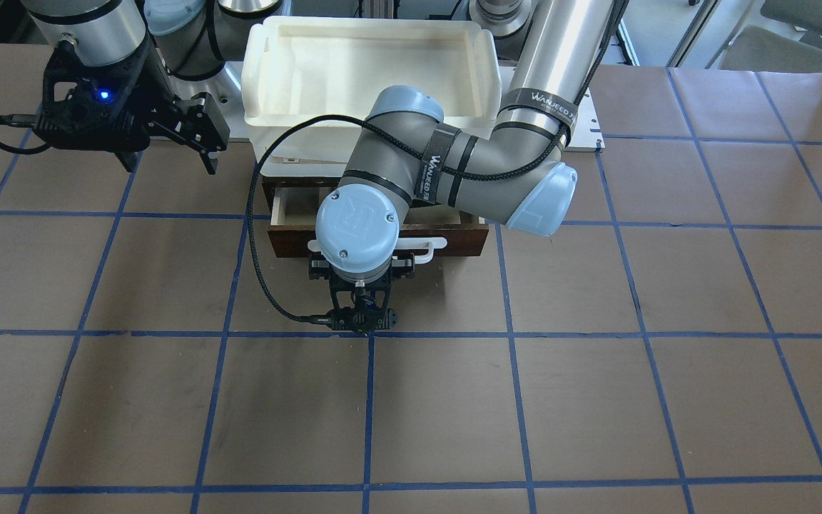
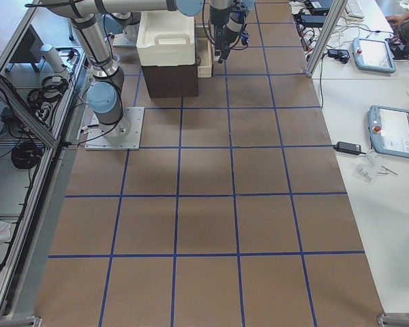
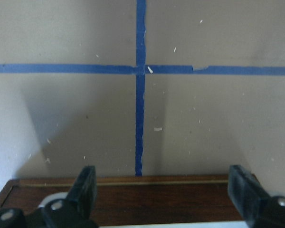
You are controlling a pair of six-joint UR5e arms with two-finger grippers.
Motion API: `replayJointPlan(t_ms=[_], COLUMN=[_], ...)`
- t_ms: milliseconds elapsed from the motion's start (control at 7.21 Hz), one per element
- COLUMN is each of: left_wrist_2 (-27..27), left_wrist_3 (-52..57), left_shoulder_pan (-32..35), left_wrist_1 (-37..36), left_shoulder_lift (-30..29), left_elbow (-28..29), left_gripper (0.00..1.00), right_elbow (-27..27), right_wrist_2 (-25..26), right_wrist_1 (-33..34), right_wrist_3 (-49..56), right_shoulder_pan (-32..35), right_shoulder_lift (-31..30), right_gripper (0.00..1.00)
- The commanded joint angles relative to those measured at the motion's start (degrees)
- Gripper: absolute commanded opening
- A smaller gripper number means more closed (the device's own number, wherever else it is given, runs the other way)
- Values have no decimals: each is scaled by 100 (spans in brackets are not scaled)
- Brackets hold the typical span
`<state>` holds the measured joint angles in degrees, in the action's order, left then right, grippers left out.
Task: Put scissors in drawer and close it
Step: 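Push the drawer front toward the tray with the left gripper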
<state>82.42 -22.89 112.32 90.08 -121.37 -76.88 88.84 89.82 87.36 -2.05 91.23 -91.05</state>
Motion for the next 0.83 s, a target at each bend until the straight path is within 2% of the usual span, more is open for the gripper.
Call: replayJointPlan(t_ms=[0, 416, 694], left_wrist_2=[11, 37, 72], left_wrist_3=[-5, -31, -23], left_shoulder_pan=[18, 236, 247], left_wrist_1=[201, 842, 801], left_shoulder_lift=[297, 543, 570], left_elbow=[-362, -459, -556], left_gripper=[100, 100, 100], right_elbow=[1, 54, 63], right_wrist_2=[-9, -9, 0], right_wrist_1=[0, 0, 0], right_wrist_3=[-6, 3, 12], right_shoulder_pan=[0, 0, 0], right_shoulder_lift=[0, -18, -18], right_gripper=[100, 100, 100])
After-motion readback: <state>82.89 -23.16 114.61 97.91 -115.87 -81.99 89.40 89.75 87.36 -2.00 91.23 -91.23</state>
